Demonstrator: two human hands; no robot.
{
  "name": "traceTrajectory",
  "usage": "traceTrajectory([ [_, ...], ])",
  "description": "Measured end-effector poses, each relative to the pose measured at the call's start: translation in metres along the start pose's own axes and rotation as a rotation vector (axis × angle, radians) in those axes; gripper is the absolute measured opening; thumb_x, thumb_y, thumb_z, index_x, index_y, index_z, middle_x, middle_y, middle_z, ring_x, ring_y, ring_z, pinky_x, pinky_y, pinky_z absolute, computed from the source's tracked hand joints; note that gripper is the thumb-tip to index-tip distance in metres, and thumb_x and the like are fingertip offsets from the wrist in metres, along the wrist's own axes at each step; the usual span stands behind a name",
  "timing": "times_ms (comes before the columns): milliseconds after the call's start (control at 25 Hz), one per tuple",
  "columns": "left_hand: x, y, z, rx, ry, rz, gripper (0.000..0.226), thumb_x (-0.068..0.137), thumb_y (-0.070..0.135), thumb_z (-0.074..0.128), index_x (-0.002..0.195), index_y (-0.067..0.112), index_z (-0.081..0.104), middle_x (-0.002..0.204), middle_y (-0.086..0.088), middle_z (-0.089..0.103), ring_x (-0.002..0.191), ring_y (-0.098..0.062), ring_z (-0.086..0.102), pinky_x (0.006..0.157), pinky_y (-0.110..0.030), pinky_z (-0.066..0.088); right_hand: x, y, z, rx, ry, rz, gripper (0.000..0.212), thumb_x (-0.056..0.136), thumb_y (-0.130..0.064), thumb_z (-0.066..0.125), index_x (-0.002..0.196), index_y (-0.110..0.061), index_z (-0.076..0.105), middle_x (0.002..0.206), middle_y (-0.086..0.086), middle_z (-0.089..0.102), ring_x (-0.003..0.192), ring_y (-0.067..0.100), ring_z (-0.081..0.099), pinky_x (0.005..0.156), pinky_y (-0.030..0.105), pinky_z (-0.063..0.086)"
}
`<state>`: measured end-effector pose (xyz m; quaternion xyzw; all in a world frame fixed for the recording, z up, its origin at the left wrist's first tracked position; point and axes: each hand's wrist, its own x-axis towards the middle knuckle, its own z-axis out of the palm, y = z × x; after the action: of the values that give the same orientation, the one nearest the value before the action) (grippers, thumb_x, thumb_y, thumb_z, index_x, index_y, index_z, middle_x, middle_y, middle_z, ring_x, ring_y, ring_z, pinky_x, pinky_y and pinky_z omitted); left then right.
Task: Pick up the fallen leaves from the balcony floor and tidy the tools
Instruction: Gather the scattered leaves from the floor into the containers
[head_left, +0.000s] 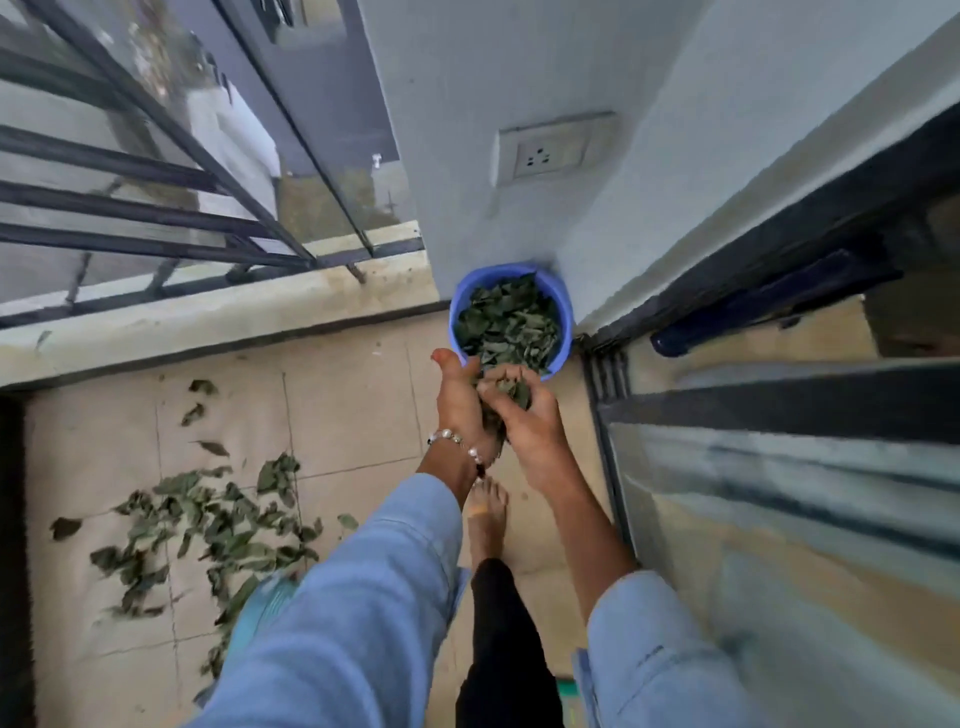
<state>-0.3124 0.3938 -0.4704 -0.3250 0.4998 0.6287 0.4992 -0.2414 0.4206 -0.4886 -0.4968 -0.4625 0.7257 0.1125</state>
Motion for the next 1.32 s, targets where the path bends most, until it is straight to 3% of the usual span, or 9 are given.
traceTrajectory([
  [80,0.05,0.008,0.02,-0.037,-0.08,-0.007,0.08,0.09,0.074,0.019,0.126,0.014,0.057,0.119,-0.011,0.066,0.114,-0.029,0.06,0.108,-0.042,0.04,0.062,-0.004,-0.008,-0.024,0.01,0.009,0.02,0.079,0.0,0.068,0.075,-0.019,0.063,0.081,0.008,0.067,0.078,0.018,0.063,0.078,0.033,0.053],
  [240,0.122,0.026,0.029,0.051,-0.027,0.039,0.076,0.095,0.066,0.017,0.14,0.013,0.047,0.132,-0.006,0.058,0.126,-0.026,0.053,0.111,-0.036,0.035,0.165,0.011,-0.009,-0.193,0.081,0.018,0.02,0.077,0.001,0.069,0.073,-0.018,0.062,0.077,0.006,0.066,0.076,0.022,0.063,0.078,0.04,0.055],
  [320,0.154,0.034,0.022,0.122,0.056,0.079,0.067,0.097,0.062,0.022,0.13,0.013,0.054,0.129,-0.001,0.059,0.115,-0.018,0.058,0.1,-0.03,0.042,0.21,0.028,-0.008,-0.502,0.208,-0.066,0.008,0.079,-0.009,0.071,0.083,-0.013,0.065,0.084,0.006,0.067,0.08,0.022,0.06,0.079,0.035,0.049],
  [440,0.194,0.04,-0.001,0.25,0.157,0.091,0.057,0.098,0.057,0.032,0.117,0.012,0.061,0.11,-0.002,0.062,0.097,-0.017,0.058,0.082,-0.029,0.045,0.26,0.053,-0.002,-0.952,0.344,-0.432,0.028,0.078,-0.016,0.071,0.102,-0.005,0.063,0.109,0.019,0.061,0.103,0.038,0.054,0.09,0.044,0.042],
  [520,0.212,0.04,-0.02,0.282,0.155,0.073,0.053,0.098,0.057,0.034,0.113,0.015,0.062,0.114,-0.004,0.065,0.103,-0.02,0.061,0.082,-0.03,0.048,0.279,0.066,-0.001,-1.358,0.132,-0.386,0.056,0.082,-0.037,0.068,0.128,-0.01,0.05,0.14,0.02,0.04,0.128,0.042,0.036,0.103,0.055,0.032],
  [600,0.218,0.039,-0.034,0.298,0.16,0.066,0.051,0.098,0.057,0.034,0.111,0.016,0.063,0.115,-0.004,0.066,0.105,-0.02,0.062,0.088,-0.033,0.048,0.288,0.076,-0.004,-1.619,-0.173,-0.167,0.087,0.082,-0.061,0.058,0.15,-0.023,0.017,0.16,0.008,0.0,0.145,0.038,0.0,0.112,0.062,0.009],
  [720,0.212,0.038,-0.047,0.34,0.184,0.07,0.053,0.099,0.054,0.035,0.121,0.014,0.06,0.113,-0.002,0.064,0.104,-0.018,0.061,0.096,-0.038,0.046,0.278,0.069,-0.009,-1.53,-0.266,-0.146,0.098,0.077,-0.071,0.055,0.151,-0.037,0.001,0.159,-0.003,-0.017,0.145,0.035,-0.016,0.111,0.064,0.0],
  [1000,0.142,0.042,-0.071,0.442,0.177,0.068,0.045,0.099,0.048,0.04,0.119,0.014,0.062,0.112,-0.007,0.068,0.099,-0.024,0.066,0.083,-0.038,0.052,0.188,0.056,0.009,-1.247,0.152,-0.229,0.049,0.087,-0.017,0.063,0.134,-0.02,0.05,0.153,0.005,0.03,0.141,0.028,0.021,0.109,0.05,0.024],
  [1320,0.044,0.029,-0.202,0.401,0.216,0.156,0.023,0.1,0.031,0.048,0.1,0.012,0.063,0.081,-0.006,0.068,0.062,-0.018,0.06,0.053,-0.024,0.043,0.04,0.111,0.088,-1.0,-0.059,-0.385,0.027,0.078,0.004,0.06,0.1,-0.008,0.07,0.102,0.01,0.069,0.098,0.03,0.061,0.09,0.036,0.047],
])
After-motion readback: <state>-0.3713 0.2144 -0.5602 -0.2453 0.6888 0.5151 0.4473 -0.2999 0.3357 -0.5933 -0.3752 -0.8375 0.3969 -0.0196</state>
